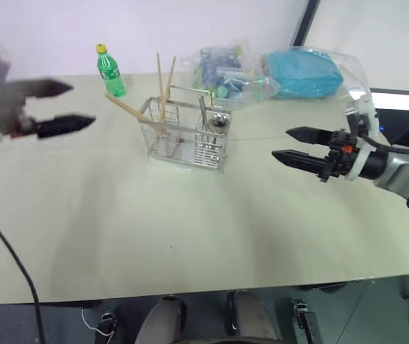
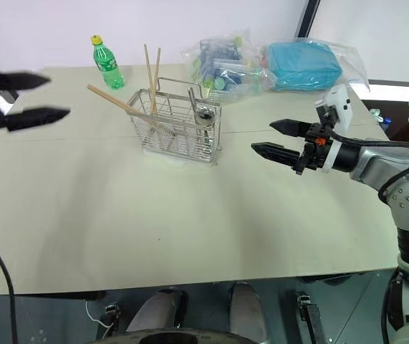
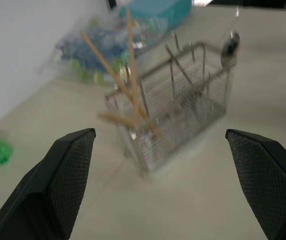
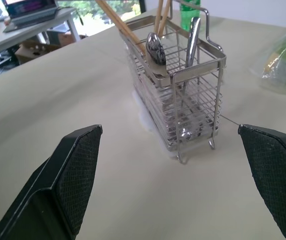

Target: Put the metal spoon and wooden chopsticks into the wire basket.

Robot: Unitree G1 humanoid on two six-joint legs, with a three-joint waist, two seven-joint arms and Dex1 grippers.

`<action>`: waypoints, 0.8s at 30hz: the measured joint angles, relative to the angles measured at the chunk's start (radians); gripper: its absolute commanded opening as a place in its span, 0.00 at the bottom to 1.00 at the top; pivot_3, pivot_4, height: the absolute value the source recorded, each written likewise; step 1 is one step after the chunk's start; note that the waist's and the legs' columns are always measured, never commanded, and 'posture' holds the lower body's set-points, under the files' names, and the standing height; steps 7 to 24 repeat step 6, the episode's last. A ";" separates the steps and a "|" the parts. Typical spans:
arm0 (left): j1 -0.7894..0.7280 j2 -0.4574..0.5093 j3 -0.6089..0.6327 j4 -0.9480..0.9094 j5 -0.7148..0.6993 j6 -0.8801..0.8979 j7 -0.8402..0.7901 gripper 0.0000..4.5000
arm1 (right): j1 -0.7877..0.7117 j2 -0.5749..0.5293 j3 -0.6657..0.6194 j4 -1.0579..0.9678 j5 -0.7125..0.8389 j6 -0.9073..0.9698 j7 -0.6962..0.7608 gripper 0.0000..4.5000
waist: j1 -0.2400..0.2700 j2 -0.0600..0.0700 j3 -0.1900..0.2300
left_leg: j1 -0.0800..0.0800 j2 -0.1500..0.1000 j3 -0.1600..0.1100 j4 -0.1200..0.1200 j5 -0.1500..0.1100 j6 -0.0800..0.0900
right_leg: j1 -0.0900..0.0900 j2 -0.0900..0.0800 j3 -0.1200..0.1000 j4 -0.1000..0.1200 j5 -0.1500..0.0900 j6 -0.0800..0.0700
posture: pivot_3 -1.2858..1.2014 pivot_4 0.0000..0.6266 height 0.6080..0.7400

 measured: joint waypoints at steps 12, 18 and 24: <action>0.193 0.008 0.121 -0.092 0.021 -0.028 -0.011 0.98 | -0.048 0.030 0.050 0.028 -0.050 -0.005 0.056 1.00 | 0.005 0.000 0.000 | 0.000 0.000 0.000 0.000 0.000 0.000 | 0.001 -0.001 0.000 -0.001 0.000 0.000 | 0.52 0.24 0.80; 0.193 0.008 0.121 -0.092 0.021 -0.028 -0.011 0.98 | -0.048 0.030 0.050 0.028 -0.050 -0.005 0.056 1.00 | 0.005 0.000 0.000 | 0.000 0.000 0.000 0.000 0.000 0.000 | 0.001 -0.001 0.000 -0.001 0.000 0.000 | 0.52 0.24 0.80; 0.193 0.008 0.121 -0.092 0.021 -0.028 -0.011 0.98 | -0.048 0.030 0.050 0.028 -0.050 -0.005 0.056 1.00 | 0.005 0.000 0.000 | 0.000 0.000 0.000 0.000 0.000 0.000 | 0.001 -0.001 0.000 -0.001 0.000 0.000 | 0.52 0.24 0.80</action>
